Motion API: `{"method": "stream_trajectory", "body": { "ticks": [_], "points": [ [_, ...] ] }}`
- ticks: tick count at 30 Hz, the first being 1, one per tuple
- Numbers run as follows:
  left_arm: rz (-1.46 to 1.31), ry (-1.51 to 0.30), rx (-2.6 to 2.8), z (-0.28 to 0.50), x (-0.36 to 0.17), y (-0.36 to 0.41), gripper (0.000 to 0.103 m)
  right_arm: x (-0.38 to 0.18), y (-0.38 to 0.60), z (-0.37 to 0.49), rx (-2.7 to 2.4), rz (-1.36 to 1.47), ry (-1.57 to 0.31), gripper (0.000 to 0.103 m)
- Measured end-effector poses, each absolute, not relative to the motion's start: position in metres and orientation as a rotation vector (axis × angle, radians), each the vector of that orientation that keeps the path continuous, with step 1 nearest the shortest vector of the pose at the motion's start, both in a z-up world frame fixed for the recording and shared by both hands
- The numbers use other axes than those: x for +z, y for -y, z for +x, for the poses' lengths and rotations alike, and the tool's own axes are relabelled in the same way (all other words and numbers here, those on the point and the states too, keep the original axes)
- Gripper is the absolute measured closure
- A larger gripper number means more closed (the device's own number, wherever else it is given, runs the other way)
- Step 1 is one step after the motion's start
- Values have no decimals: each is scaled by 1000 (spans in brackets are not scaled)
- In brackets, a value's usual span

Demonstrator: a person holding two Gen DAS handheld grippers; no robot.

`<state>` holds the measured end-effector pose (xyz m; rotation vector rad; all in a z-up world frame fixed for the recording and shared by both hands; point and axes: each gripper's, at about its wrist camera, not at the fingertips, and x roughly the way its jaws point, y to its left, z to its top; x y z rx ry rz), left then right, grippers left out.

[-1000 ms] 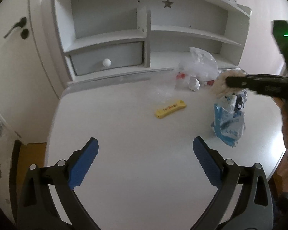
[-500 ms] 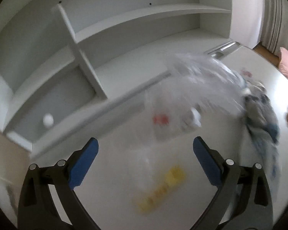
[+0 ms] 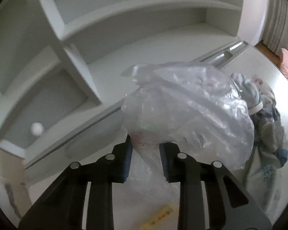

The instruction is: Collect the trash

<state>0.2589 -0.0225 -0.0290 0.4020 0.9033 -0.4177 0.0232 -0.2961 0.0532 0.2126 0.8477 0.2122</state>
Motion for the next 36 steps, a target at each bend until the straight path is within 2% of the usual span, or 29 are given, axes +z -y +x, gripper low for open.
{"method": "stream_trajectory", "body": {
  "ticks": [4, 10, 16, 23, 27, 36],
  "points": [
    [421, -799, -362, 229, 10, 28, 79, 55, 330, 3, 145, 252, -827, 69],
    [333, -742, -435, 157, 59, 69, 79, 39, 404, -56, -66, 321, -801, 69],
    [345, -654, -724, 58, 70, 187, 79, 6, 496, -137, -328, 435, -796, 69],
    [427, -624, -1059, -51, 28, 343, 79, -51, 581, -237, -583, 587, -799, 69],
    [472, -694, -1215, -96, -26, 420, 79, -89, 613, -282, -667, 684, -824, 69],
    [640, -826, -1173, -106, -165, 530, 78, -165, 639, -324, -705, 831, -898, 69]
  ]
}}
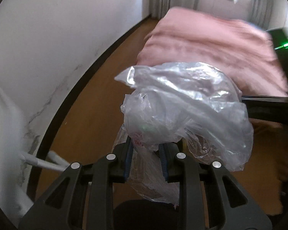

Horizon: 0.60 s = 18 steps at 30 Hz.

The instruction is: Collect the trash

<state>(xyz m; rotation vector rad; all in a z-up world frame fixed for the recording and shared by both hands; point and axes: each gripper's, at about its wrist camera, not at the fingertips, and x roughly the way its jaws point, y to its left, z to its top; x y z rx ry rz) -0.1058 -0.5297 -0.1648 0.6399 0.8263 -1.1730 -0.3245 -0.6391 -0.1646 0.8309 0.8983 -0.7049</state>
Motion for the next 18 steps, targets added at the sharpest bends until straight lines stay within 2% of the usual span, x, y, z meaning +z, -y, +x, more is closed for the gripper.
{"method": "stream_trajectory", "body": {
  "ticks": [5, 7, 9, 10, 18],
  "points": [
    [610, -964, -1196, -83, -205, 570, 76, -189, 644, -328, -699, 865, -937, 69],
    [628, -982, -1193, -86, -214, 581, 66, -195, 646, -329, -700, 873, -942, 69],
    [633, -996, -1201, -91, -224, 593, 39, -200, 652, -330, -702, 879, -944, 69],
    [628, -988, -1199, -93, -228, 599, 36, -201, 652, -330, -703, 882, -946, 69],
    [616, -999, -1189, -81, -229, 597, 32, -208, 660, -322, -703, 897, -959, 69]
  ]
}}
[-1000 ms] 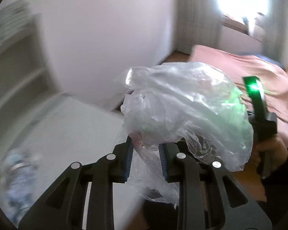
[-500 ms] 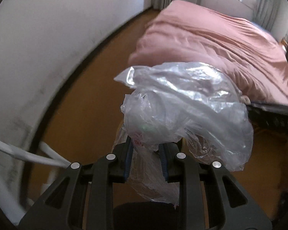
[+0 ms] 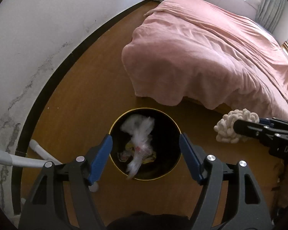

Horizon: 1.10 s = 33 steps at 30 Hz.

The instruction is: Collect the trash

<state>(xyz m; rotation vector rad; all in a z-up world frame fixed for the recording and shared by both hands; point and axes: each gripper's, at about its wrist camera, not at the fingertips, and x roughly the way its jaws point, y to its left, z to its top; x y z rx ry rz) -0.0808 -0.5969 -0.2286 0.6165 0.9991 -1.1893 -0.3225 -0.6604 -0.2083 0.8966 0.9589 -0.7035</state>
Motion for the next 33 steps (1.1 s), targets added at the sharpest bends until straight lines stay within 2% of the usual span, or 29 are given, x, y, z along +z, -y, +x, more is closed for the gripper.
{"method": "stream_trajectory", "body": {
  "ticks": [12, 16, 18, 19, 20, 25, 33],
  "points": [
    [556, -956, -1235, -91, -179, 556, 24, -204, 664, -296, -689, 872, -971, 69],
    [526, -915, -1262, -102, -154, 535, 21, -195, 665, -281, -676, 853, -969, 58],
    [525, -892, -1271, -109, -143, 525, 21, -189, 664, -274, -676, 848, -961, 47],
    [524, -885, -1275, -112, -138, 519, 21, -186, 664, -271, -669, 842, -957, 37],
    [522, -879, -1281, -114, -133, 513, 21, -182, 662, -267, -663, 834, -953, 31],
    [486, -822, -1282, -119, -92, 467, 19, -158, 649, -256, -658, 812, -941, 30],
    [389, -746, -1153, -91, -13, 336, 13, -66, 581, -213, -513, 697, -828, 26]
  ]
}}
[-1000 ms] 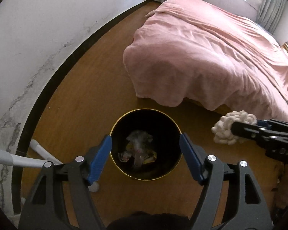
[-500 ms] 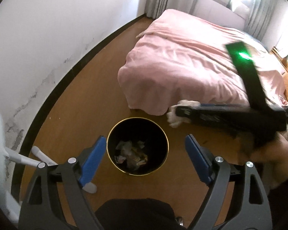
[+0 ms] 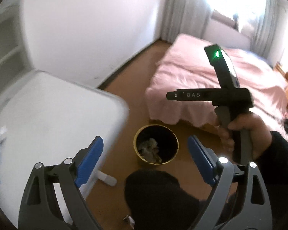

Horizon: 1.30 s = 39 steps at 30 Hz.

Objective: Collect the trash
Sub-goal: 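Return both tools to the desk and grasp the printed wrapper with the right tool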

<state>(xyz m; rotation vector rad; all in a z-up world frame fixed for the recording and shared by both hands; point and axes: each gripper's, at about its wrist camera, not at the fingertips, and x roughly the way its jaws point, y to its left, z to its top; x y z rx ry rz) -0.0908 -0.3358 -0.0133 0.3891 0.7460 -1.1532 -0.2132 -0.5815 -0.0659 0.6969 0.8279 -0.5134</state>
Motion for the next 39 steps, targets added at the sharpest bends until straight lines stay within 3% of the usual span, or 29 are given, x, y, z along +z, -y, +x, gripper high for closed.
{"method": "stream_trajectory", "body": {
  "ticks": [6, 12, 20, 31, 37, 39],
  "points": [
    [344, -671, -848, -29, 14, 202, 13, -17, 483, -136, -276, 569, -821, 26],
    [224, -721, -550, 36, 13, 76, 13, 8, 373, -48, -41, 436, -865, 26],
    [122, -736, -504, 55, 14, 6, 12, 7, 284, 39, 171, 504, -948, 26],
    [94, -782, -358, 52, -10, -63, 12, -28, 263, 115, 261, 793, -1038, 26],
    [98, -814, -270, 57, -28, -80, 12, -31, 267, 118, 265, 837, -1034, 50],
    [103, -813, -249, 62, -31, -85, 12, -23, 271, 111, 273, 821, -1011, 54]
  ]
}}
